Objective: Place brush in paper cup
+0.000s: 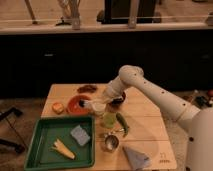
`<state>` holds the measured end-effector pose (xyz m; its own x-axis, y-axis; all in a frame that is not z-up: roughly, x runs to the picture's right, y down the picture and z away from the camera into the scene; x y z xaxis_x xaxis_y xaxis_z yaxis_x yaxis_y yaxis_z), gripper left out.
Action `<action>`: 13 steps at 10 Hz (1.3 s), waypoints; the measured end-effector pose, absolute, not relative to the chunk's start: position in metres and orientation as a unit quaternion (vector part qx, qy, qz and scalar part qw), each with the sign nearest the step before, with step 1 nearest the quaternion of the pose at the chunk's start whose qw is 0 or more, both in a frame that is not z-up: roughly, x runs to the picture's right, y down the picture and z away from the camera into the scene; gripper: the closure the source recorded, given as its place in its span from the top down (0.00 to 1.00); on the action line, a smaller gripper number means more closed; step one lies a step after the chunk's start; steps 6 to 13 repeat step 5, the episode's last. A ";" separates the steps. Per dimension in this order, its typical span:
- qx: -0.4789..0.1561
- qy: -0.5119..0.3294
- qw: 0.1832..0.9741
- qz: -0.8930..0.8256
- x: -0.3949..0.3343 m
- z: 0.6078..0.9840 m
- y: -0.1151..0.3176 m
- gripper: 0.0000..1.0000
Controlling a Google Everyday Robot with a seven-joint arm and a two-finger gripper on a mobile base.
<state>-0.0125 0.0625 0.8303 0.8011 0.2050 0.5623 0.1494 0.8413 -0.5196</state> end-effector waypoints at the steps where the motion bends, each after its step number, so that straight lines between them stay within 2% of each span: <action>1: -0.282 -0.315 0.906 0.015 -0.012 0.829 0.063 0.80; 13: -0.284 -0.318 0.904 0.008 -0.014 0.822 0.063 0.80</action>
